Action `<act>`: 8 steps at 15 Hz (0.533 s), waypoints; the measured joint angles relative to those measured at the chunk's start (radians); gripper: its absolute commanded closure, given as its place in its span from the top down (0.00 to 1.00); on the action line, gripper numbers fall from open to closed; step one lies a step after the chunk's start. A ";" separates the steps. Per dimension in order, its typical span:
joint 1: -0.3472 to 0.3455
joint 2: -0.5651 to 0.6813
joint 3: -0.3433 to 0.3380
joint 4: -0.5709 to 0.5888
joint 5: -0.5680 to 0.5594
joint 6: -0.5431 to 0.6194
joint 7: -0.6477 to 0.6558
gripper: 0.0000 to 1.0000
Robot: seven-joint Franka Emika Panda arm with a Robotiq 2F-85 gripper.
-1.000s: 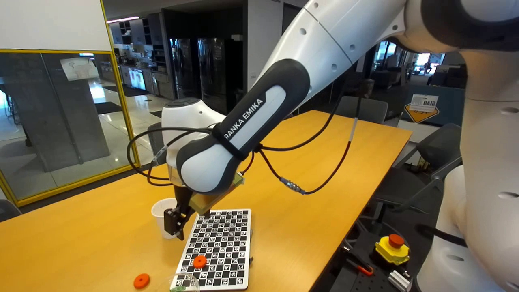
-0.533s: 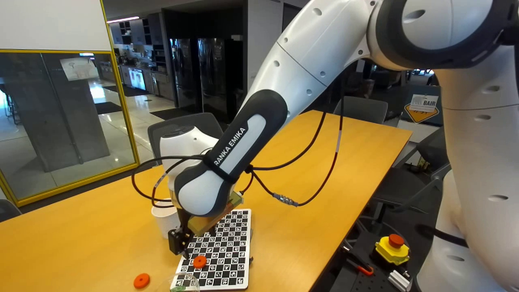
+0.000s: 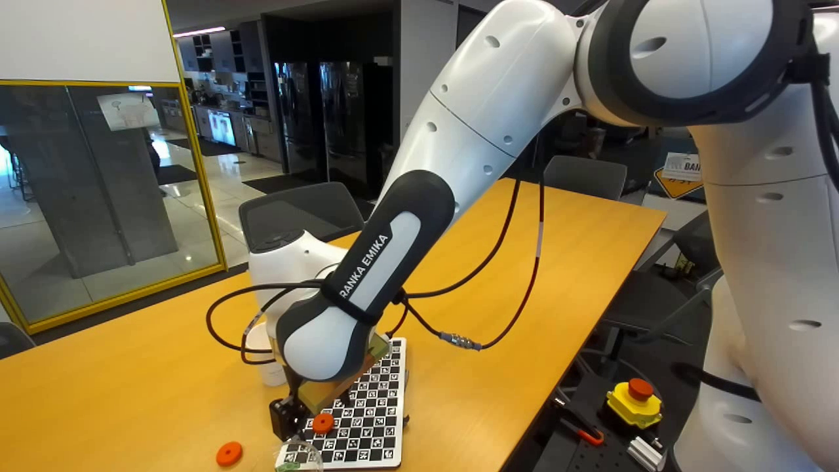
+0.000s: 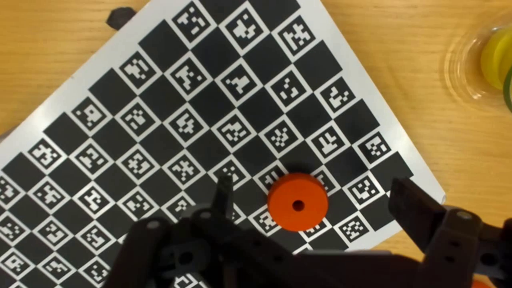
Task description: Put the yellow rings in the clear cup and the orange rings in the white cups
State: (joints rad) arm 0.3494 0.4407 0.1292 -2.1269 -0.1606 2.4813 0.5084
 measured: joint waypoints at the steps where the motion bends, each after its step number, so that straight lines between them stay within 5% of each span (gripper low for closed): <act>1: 0.000 0.005 -0.001 0.001 0.000 0.000 0.000 1.00; 8: 0.000 0.030 -0.008 0.028 0.011 0.001 -0.001 1.00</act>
State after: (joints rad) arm 0.3494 0.4705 0.1215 -2.0992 -0.1500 2.4827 0.5076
